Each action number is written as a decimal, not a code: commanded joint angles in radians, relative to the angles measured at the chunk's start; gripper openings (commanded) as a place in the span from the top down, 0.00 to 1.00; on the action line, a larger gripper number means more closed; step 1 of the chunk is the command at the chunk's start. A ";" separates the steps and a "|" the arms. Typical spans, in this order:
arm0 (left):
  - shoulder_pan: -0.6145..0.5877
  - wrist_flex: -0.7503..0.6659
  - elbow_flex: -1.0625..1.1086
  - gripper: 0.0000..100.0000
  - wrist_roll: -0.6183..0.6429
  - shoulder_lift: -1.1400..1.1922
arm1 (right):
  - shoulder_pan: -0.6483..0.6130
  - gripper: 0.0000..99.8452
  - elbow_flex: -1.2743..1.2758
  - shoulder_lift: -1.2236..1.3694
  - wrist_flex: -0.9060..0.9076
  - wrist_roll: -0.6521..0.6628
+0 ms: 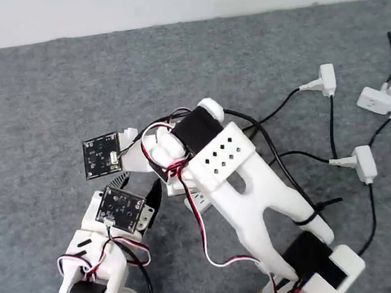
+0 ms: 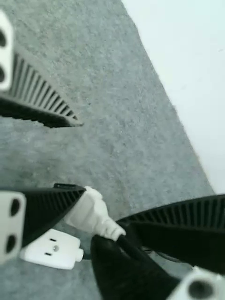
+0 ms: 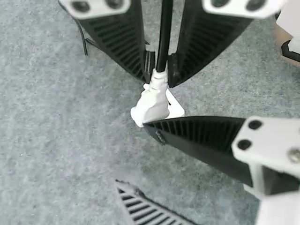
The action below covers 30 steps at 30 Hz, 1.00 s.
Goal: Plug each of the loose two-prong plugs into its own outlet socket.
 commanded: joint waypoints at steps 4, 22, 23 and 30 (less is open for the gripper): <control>0.008 -0.032 -0.008 0.80 0.008 -0.008 | -0.016 0.99 -0.008 -0.053 0.042 -0.011; -0.081 0.012 -0.031 0.80 0.006 -0.008 | 0.157 0.99 0.129 -0.041 0.038 0.092; -0.081 0.012 -0.031 0.80 0.006 -0.008 | 0.170 0.99 0.140 -0.041 0.038 0.106; -0.081 0.012 -0.031 0.80 0.006 -0.008 | 0.219 0.99 0.184 0.056 0.022 0.152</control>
